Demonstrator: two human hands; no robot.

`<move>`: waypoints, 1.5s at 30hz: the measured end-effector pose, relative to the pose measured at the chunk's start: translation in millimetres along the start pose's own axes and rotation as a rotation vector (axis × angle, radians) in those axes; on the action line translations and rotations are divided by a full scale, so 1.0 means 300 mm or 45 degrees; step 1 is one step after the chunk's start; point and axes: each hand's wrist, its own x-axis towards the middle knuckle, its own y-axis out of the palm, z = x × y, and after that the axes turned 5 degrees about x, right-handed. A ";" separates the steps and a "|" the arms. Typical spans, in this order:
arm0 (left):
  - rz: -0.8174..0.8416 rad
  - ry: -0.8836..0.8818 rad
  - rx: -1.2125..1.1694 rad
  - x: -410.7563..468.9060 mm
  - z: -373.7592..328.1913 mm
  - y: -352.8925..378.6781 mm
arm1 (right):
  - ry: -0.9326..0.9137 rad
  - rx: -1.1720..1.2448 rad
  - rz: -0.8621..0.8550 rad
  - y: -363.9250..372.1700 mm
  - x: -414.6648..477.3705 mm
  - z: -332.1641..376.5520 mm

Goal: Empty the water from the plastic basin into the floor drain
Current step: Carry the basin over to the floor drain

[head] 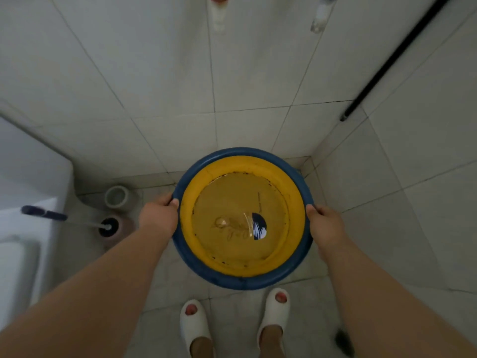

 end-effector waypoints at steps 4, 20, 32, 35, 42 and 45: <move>-0.075 -0.090 -0.038 0.021 0.013 0.034 | -0.075 -0.075 0.100 0.041 0.099 0.023; -0.203 -0.279 -0.206 0.179 0.107 0.140 | -0.095 -0.259 0.299 0.222 0.357 -0.024; -0.170 -0.279 -0.231 0.543 0.446 0.340 | -0.051 -0.254 0.208 0.559 0.591 -0.416; -0.194 -0.278 -0.260 0.659 0.539 0.418 | -0.043 -0.237 0.213 0.656 0.682 -0.509; -0.276 -0.338 -0.416 0.904 0.728 0.598 | -0.189 -0.239 0.258 0.859 0.897 -0.680; -0.308 -0.353 -0.497 0.991 0.791 0.676 | -0.210 -0.250 0.240 0.926 0.981 -0.730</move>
